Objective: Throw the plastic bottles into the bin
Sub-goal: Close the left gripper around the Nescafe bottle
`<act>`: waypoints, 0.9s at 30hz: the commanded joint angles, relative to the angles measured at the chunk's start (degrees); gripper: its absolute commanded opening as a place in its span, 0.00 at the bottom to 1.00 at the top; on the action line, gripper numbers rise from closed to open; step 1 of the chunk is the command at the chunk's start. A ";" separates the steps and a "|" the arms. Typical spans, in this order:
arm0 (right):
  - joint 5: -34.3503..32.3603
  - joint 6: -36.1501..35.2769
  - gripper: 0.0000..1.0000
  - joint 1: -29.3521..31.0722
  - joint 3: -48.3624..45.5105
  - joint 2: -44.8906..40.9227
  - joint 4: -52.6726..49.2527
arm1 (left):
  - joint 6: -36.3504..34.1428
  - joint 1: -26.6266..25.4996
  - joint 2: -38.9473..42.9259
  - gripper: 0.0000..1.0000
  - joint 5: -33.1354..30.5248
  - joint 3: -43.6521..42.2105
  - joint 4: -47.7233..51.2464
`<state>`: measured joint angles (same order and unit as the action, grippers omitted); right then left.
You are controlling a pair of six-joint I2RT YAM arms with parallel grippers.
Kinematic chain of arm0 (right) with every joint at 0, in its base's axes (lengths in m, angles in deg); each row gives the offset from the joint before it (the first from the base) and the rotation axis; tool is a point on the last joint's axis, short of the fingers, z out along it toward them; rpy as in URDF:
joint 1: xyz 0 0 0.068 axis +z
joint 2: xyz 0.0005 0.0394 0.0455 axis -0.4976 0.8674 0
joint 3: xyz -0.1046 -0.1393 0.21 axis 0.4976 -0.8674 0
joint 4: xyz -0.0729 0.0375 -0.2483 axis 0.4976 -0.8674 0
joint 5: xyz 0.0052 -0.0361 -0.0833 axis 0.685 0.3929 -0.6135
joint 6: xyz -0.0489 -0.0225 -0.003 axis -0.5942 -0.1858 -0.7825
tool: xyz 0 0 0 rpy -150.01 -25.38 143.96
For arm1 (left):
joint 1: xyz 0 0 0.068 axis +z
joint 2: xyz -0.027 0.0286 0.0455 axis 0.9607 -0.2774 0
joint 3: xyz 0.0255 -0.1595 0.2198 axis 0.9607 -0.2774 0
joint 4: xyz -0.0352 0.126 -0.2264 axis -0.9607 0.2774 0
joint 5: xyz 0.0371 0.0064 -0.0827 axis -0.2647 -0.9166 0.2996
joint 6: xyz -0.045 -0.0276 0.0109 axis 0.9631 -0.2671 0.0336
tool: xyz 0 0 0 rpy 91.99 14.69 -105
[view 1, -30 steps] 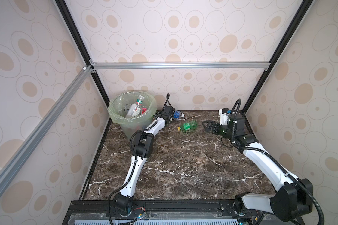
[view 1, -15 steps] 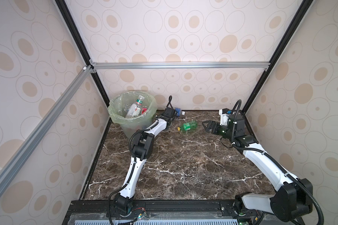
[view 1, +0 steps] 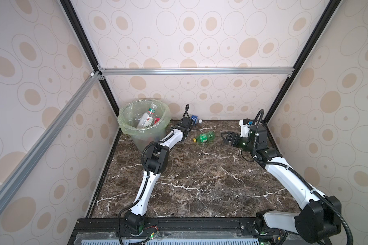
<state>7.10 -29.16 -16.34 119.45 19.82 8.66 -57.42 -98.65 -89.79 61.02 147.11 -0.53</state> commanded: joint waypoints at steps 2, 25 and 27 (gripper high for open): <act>0.63 0.41 1.00 -0.44 -0.82 -0.55 1.38 | 0.96 1.19 -5.67 0.84 1.73 0.81 6.32; 1.19 2.11 1.00 -0.75 -2.10 -1.53 2.09 | 5.96 0.26 -1.51 0.50 6.02 -3.87 7.22; 1.23 2.16 1.00 -0.75 -2.29 -1.97 1.84 | 6.61 -0.34 0.45 0.49 6.43 -6.09 6.92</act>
<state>7.56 -27.83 -16.78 118.05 19.71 9.64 -51.81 -97.90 -89.66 62.99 145.21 -1.19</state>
